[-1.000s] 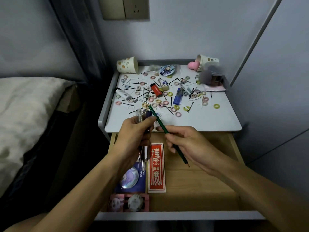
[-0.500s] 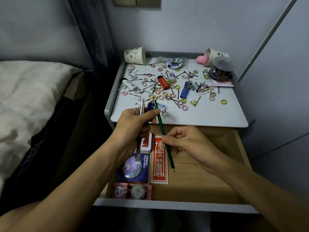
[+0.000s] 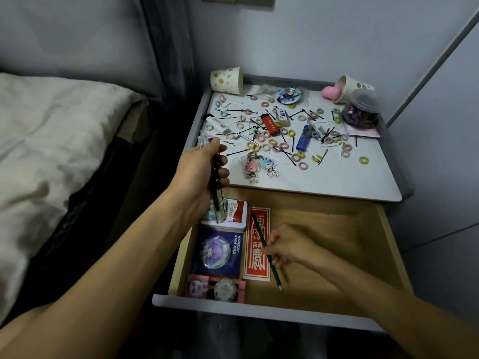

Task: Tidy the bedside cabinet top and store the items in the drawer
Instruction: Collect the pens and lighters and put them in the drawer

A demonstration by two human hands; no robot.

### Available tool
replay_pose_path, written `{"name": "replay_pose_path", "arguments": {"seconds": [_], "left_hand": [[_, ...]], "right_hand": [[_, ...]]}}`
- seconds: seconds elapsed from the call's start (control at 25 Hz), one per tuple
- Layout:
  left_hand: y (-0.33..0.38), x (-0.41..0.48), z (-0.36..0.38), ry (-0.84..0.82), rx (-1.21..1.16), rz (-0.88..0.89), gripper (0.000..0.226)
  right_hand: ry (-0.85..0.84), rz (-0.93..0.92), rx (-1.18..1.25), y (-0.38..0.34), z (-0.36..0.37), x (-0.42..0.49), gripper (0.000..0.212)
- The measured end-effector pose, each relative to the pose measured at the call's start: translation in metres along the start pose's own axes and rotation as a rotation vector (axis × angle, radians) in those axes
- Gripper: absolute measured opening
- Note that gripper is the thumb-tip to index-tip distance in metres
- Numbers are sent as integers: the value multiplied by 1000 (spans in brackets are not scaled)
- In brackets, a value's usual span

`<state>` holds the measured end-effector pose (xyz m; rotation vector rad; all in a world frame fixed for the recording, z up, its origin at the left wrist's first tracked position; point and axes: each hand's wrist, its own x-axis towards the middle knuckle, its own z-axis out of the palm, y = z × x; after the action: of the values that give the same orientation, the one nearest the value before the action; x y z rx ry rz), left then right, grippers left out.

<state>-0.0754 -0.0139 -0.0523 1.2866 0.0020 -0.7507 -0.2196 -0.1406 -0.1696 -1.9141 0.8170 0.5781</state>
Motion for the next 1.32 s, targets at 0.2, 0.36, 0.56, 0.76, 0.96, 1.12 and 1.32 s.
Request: {"name": "replay_pose_path", "arguments": {"seconds": [0.2, 0.36, 0.56, 0.76, 0.96, 1.12, 1.32], "left_hand": [[-4, 4, -5, 26, -24, -66, 18], [-6, 3, -2, 26, -10, -68, 18], [-7, 4, -2, 22, -23, -77, 18], [-8, 4, -2, 23, -29, -86, 18], [-9, 4, -2, 26, -40, -88, 18], [-10, 6, -3, 28, -37, -88, 19], [-13, 7, -2, -52, -79, -109, 30]], "right_hand": [[171, 4, -96, -5, 28, 42, 10], [254, -66, -132, -7, 37, 56, 15], [292, -164, -100, 0, 43, 60, 17], [315, -177, -91, 4, 40, 63, 16], [332, -189, -106, 6, 42, 64, 14], [326, -196, -123, 3, 39, 58, 15], [383, -330, -83, -20, 11, 10, 17]]}}
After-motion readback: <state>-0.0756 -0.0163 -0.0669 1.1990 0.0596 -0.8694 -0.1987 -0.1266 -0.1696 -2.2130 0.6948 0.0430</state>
